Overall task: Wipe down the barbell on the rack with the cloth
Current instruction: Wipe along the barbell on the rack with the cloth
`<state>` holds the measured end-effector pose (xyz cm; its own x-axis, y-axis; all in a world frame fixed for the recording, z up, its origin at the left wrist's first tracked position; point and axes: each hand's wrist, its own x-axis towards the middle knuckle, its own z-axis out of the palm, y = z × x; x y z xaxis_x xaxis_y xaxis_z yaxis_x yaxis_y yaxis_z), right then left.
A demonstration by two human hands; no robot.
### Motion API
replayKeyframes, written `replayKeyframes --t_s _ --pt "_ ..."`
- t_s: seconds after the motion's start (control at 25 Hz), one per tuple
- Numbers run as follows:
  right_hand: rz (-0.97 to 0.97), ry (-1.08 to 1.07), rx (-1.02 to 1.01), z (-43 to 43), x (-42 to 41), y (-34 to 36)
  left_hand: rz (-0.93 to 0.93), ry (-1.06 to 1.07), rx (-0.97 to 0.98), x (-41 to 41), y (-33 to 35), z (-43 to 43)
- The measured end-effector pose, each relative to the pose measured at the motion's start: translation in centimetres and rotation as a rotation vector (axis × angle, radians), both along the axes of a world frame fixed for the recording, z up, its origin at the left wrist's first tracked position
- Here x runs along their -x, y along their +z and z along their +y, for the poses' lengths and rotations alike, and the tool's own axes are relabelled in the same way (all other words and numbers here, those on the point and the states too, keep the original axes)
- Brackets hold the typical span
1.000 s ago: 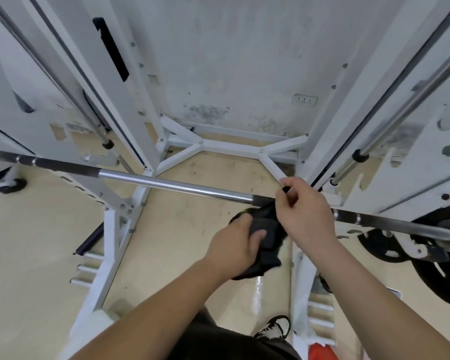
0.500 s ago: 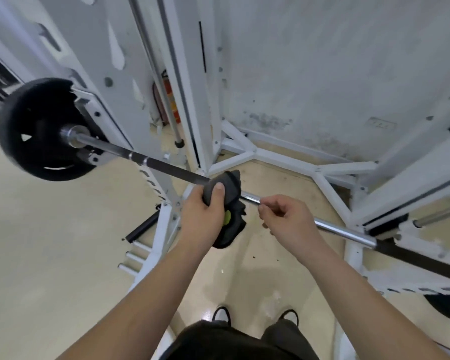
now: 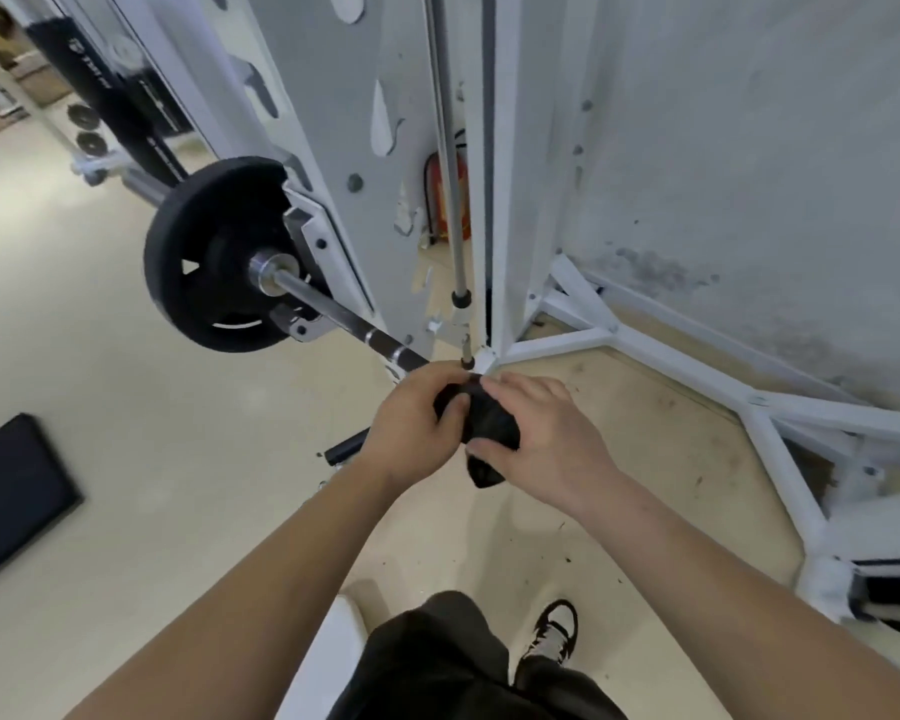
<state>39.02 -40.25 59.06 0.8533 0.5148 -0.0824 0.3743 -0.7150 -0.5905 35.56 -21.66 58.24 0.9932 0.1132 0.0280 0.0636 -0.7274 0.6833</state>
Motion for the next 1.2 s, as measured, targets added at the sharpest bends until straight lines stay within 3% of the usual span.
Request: replayKeyframes --t_s 0.08,0.24,0.4,0.56,0.76,0.92,1.04,1.2 --pt "-0.095 0.009 0.199 1.9 -0.1 -1.1 0.002 0.022 -0.153 -0.2 -0.8 3.0" --pt "-0.284 -0.047 0.45 5.8 -1.0 -2.0 -0.011 -0.025 -0.226 -2.5 -1.4 7.9" --pt "-0.106 -0.222 0.359 9.8 -3.3 -1.3 -0.143 -0.193 -0.314 -5.0 -2.1 11.2" --pt "-0.007 -0.31 0.195 13.1 -4.6 -0.9 -0.045 -0.34 -0.412 -8.0 -2.3 12.2" --pt "0.133 -0.331 0.332 6.1 -1.9 -0.2 -0.126 -0.424 -0.399 -7.4 -3.5 13.9" --pt "0.052 -0.352 0.397 5.2 -1.5 -0.3 -0.062 -0.442 -0.348 -8.6 -3.3 14.9" --pt "0.057 -0.332 0.323 9.4 -3.6 -0.6 -0.019 -0.449 -0.353 -9.4 -2.8 15.5" --pt "0.024 -0.309 0.222 13.9 -4.5 -1.4 0.051 -0.615 -0.299 -9.6 -1.9 16.9"
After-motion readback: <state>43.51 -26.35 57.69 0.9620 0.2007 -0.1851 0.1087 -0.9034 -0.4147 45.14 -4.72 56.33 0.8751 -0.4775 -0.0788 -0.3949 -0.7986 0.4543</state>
